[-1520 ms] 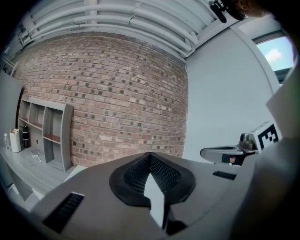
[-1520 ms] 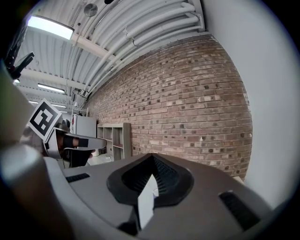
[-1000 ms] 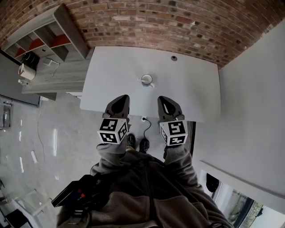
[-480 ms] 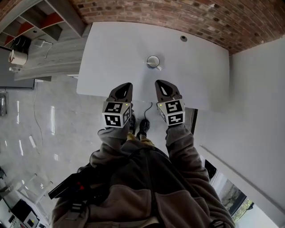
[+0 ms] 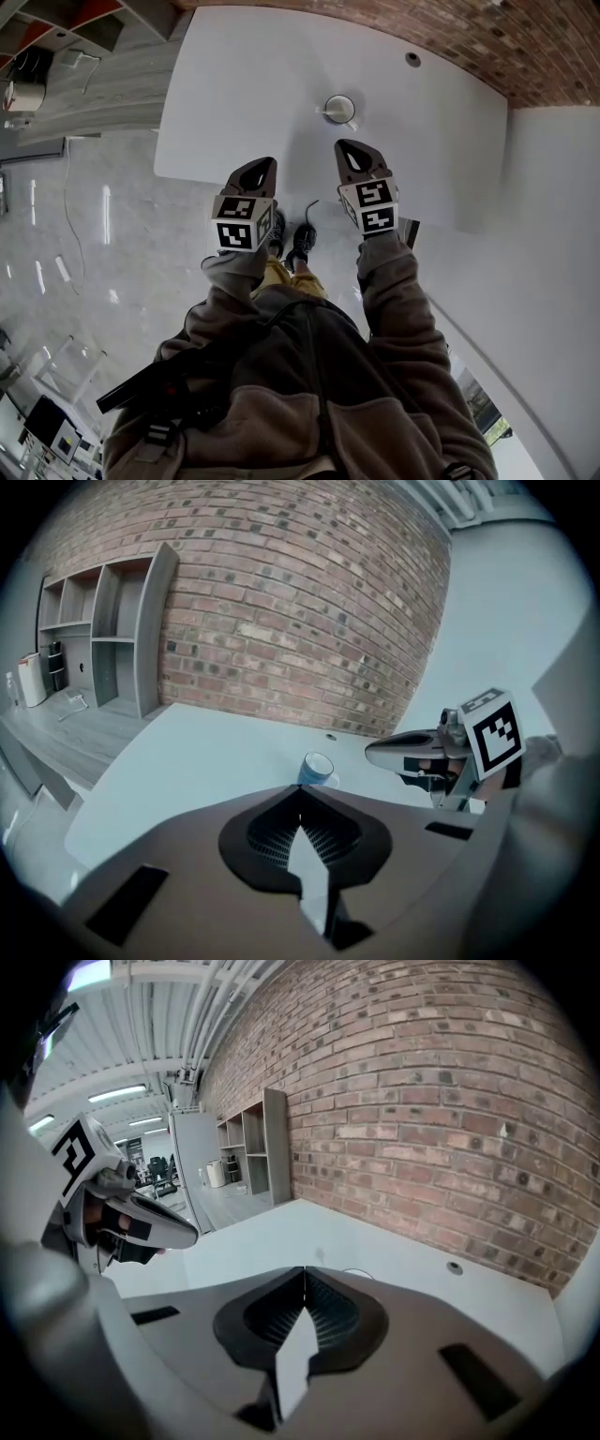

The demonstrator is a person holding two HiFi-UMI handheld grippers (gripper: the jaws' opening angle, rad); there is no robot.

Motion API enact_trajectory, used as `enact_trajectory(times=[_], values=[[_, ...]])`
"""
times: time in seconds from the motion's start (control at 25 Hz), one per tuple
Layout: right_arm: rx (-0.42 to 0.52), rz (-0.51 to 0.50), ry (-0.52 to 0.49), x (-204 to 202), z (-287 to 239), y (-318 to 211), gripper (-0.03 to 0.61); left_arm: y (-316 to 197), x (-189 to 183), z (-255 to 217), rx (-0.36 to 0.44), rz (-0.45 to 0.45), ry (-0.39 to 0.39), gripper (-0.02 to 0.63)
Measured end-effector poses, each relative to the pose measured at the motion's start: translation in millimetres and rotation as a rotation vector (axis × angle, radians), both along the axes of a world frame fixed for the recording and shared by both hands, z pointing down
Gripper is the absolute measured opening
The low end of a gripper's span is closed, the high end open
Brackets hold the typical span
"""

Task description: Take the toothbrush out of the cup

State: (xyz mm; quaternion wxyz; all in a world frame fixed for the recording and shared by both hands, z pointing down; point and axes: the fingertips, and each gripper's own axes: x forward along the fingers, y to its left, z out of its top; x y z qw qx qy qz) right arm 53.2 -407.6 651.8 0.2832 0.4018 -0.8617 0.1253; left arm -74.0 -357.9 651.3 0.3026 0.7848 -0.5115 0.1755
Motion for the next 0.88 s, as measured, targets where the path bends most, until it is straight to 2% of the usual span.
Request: enact_trajectory(times=[0.44, 0.48, 0.56, 0.88], values=[[-0.045, -0.087, 0.077, -10.0, 55.7, -43.6, 0.008, -2.8, -12.9, 42.6, -0.070, -0.014, 0.010, 0.005], [-0.049, -0.094, 0.084, -11.0, 60.4, -47.5, 0.042, -2.5, -12.6, 44.7, -0.074, -0.012, 0.011, 0.005], [-0.054, -0.110, 0.103, -14.5, 69.4, -54.1, 0.054, -0.9, -14.1, 48.6, -0.083, -0.009, 0.011, 0.005], [-0.010, -0.169, 0.268, -18.6, 99.3, -75.6, 0.071, 4.5, -26.1, 63.0, -0.114, -0.017, 0.001, 0.005]])
